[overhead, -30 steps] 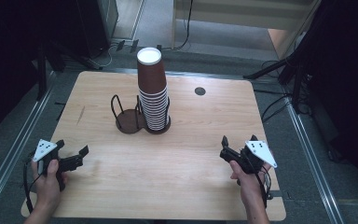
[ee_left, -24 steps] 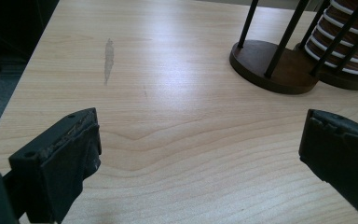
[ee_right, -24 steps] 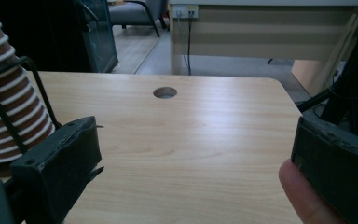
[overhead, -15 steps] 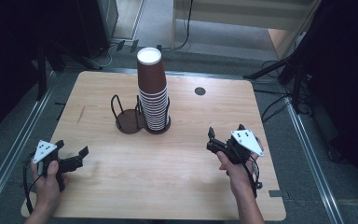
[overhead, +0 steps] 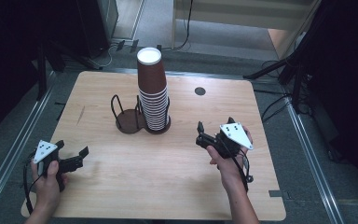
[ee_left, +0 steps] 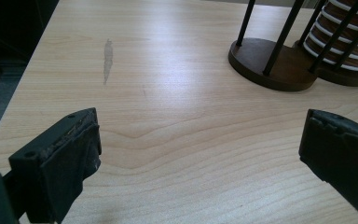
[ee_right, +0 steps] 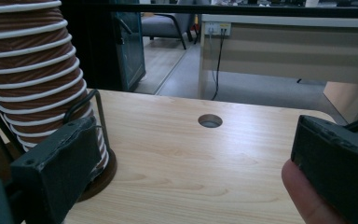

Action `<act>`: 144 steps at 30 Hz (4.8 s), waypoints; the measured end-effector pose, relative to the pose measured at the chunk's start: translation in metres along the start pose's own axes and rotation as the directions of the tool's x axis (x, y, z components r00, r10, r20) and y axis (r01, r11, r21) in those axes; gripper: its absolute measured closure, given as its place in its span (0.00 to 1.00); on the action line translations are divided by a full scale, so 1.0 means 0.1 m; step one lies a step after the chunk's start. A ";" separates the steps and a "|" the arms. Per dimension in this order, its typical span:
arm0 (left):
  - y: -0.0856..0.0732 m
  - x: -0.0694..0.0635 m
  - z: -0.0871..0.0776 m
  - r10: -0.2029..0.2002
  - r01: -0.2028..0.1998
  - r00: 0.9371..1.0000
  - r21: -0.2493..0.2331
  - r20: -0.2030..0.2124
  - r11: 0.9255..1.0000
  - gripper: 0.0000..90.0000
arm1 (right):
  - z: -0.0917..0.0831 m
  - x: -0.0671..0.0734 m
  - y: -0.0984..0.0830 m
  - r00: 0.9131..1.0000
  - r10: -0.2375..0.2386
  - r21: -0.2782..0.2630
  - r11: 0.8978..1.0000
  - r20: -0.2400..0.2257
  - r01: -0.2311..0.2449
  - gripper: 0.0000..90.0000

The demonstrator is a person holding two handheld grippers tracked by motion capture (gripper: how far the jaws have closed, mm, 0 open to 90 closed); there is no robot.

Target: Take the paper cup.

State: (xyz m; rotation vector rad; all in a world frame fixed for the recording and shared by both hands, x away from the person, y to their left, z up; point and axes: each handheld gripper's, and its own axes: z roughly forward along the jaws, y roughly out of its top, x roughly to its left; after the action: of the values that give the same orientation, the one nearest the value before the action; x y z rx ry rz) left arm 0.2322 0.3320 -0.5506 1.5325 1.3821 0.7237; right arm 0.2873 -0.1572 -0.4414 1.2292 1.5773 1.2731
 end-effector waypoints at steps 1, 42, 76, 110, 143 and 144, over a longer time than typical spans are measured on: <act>0.00 0.00 0.00 -0.001 0.001 1.000 -0.001 0.001 1.000 0.00 | 0.00 0.02 0.01 1.000 -0.001 0.000 1.000 -0.006 0.001 0.01; 0.00 0.01 -0.01 -0.005 0.005 1.000 -0.008 0.008 1.000 0.00 | 0.36 0.59 0.31 0.992 -0.006 -0.008 1.000 -0.128 0.005 0.02; 0.00 0.00 -0.01 0.005 -0.005 1.000 -0.003 0.019 1.000 0.00 | 0.71 0.99 0.52 0.981 -0.031 -0.018 0.999 -0.191 0.028 0.02; -0.01 0.00 -0.01 0.005 -0.004 1.000 -0.004 0.020 1.000 0.00 | 1.02 1.37 0.96 0.976 -0.087 -0.071 0.995 -0.201 0.074 0.02; -0.01 0.00 -0.01 0.001 -0.001 1.000 -0.003 0.022 1.000 0.00 | 1.15 1.42 0.95 0.976 -0.074 -0.037 0.997 -0.204 0.068 0.11; -0.01 0.00 -0.01 0.001 -0.001 1.000 -0.003 0.022 1.000 0.00 | 1.15 1.42 0.95 0.976 -0.074 -0.036 0.997 -0.205 0.068 0.11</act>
State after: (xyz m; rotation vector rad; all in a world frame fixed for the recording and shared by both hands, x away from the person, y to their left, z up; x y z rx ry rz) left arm 0.2308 0.3327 -0.5508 1.5345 1.3635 0.7065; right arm 0.3796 0.0128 -0.3726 1.0398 1.7269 1.4096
